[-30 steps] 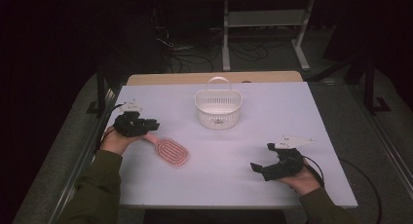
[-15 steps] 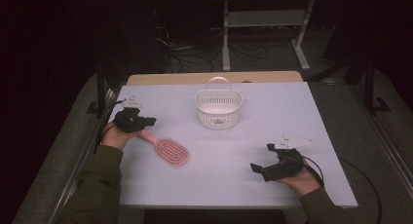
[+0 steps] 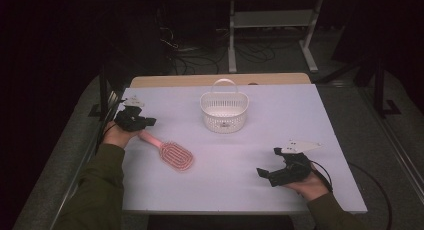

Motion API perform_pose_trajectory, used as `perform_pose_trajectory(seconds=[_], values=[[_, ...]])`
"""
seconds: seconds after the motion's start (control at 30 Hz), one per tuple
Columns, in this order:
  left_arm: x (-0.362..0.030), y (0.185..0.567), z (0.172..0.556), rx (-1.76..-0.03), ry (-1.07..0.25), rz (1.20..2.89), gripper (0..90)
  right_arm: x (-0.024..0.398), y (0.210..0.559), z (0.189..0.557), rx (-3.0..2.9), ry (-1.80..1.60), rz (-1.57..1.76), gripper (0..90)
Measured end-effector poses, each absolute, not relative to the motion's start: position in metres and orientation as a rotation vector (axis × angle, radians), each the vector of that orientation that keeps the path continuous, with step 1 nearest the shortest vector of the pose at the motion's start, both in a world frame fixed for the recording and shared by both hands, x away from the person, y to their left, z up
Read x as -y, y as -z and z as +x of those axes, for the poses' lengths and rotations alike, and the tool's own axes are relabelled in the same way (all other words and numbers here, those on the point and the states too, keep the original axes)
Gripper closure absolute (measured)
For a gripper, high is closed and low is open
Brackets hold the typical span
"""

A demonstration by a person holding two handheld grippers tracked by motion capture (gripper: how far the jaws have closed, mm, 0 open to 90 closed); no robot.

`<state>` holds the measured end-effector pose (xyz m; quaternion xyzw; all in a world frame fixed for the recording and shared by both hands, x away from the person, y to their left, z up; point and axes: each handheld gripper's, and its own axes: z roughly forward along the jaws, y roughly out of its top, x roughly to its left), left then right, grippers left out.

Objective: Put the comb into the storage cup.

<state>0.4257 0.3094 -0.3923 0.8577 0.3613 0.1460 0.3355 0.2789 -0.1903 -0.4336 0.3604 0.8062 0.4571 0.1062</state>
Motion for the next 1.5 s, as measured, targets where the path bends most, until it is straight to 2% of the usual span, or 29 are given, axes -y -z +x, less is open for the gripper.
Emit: perform_pose_trajectory(seconds=[0.97,1.5], values=[[-0.321,0.415,0.442,-1.064,-0.41,2.38,90.0,0.191,0.435,0.279,-2.374,-1.347,1.063,1.3],[-0.326,0.418,0.441,-1.09,-0.412,2.389,90.0,0.191,0.435,0.28,-2.373,-1.344,1.064,1.3]])
